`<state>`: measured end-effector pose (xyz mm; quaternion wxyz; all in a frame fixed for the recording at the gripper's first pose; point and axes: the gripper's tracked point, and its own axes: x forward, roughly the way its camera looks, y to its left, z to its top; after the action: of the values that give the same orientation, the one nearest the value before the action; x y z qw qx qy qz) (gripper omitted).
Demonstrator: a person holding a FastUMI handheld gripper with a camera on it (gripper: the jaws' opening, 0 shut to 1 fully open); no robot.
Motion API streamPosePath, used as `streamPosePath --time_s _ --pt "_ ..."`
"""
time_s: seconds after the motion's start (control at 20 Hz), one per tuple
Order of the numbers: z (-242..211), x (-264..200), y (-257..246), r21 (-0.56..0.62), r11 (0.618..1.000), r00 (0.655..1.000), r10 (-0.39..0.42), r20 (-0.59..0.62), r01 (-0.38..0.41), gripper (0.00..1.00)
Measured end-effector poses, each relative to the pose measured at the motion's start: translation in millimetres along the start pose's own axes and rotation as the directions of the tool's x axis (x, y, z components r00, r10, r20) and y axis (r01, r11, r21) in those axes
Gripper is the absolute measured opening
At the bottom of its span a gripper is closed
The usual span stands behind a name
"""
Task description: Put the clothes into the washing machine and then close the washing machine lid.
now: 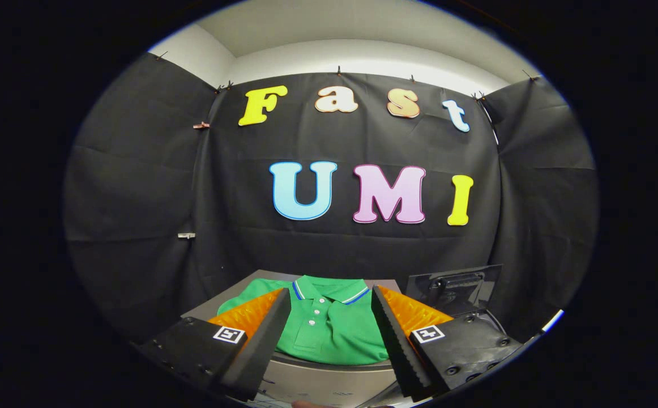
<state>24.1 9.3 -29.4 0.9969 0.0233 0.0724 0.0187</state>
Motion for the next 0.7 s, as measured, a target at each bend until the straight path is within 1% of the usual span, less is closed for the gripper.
streamPosePath --time_s 0.1,0.2,0.35,0.45,0.55,0.65,0.7 --pt "0 9 0 0.014 1.0 1.0 -0.002 -0.024 0.003 0.91" --pt "0 21 -2 0.012 1.0 0.999 -0.021 -0.044 0.022 0.91" --pt "-8 43 1 0.018 0.999 0.995 -0.025 -0.1 0.026 0.91" --pt "-21 56 14 0.034 0.999 0.985 0.006 -0.17 0.0 0.91" --pt "-43 72 15 0.011 1.0 0.965 0.013 -0.262 -0.01 0.92" --pt "-66 86 19 0.026 0.999 0.936 0.029 -0.35 -0.021 0.92" --pt "-78 91 22 0.038 0.999 0.916 0.034 -0.399 -0.02 0.92"
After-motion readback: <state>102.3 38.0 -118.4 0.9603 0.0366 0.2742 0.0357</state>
